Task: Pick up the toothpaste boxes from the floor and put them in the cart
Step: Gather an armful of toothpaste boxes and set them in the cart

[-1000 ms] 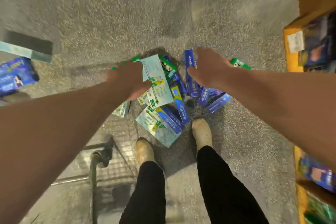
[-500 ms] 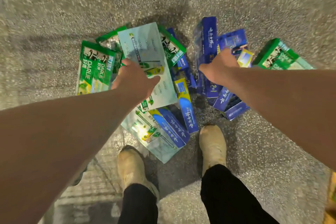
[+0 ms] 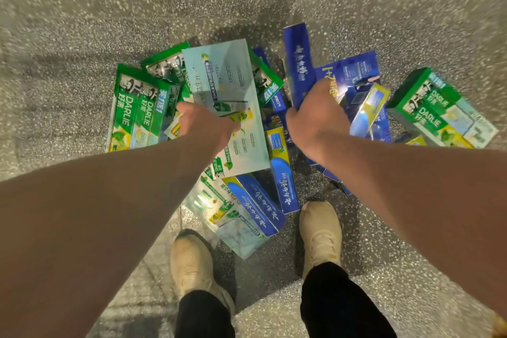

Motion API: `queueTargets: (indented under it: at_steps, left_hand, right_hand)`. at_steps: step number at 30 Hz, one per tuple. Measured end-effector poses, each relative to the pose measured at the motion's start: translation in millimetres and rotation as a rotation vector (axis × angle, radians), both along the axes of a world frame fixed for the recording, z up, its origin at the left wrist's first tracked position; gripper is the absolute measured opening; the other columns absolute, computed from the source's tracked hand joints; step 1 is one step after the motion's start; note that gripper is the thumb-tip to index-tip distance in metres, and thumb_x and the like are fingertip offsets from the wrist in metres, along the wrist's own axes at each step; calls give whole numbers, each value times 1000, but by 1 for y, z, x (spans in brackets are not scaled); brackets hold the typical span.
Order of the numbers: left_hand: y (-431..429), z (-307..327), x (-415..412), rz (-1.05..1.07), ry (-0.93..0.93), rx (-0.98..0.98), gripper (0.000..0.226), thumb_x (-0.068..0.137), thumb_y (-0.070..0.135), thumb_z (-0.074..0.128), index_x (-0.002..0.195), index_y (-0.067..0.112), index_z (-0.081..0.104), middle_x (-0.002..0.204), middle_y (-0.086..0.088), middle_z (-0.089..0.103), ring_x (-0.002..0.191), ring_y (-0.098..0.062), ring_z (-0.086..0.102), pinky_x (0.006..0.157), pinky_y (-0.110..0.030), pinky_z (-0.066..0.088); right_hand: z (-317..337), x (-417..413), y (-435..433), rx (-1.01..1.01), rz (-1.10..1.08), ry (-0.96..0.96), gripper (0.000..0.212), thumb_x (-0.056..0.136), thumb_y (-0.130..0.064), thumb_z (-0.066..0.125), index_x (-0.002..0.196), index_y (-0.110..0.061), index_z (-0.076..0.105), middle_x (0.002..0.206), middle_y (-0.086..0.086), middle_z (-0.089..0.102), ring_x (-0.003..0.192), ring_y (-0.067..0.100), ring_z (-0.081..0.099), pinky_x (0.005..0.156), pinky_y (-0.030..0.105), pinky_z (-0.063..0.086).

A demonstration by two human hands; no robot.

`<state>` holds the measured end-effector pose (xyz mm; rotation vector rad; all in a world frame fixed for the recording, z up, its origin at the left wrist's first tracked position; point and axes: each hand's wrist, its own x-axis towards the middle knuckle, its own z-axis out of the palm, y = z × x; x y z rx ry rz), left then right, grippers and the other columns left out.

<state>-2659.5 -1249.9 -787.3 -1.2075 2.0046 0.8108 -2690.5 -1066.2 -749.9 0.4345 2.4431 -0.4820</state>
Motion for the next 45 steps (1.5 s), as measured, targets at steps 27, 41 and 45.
queueTargets:
  at_steps: [27,41,45]
  left_hand:
    - [24,34,-16,345,343,494,82,58,61,89,120,14,65,99,2,76,89,-16,75,72,-30,57]
    - [6,41,-21,379,332,545,36,65,18,88,89,1,67,59,-4,63,43,-17,54,44,-26,48]
    - [-1,45,-14,419,266,410,72,61,35,86,117,12,47,63,0,49,38,-10,31,38,-22,26]
  right_hand:
    - [17,22,-54,147,325,157,55,93,-53,55,125,-11,40,115,7,58,99,30,65,65,37,38]
    - [26,50,-64,-171,206,214,75,74,-58,34,133,-18,55,125,-2,60,110,25,52,95,40,38]
    - [44,37,-48,-359,201,178,53,84,-31,61,133,-11,55,127,6,61,120,28,50,106,42,38]
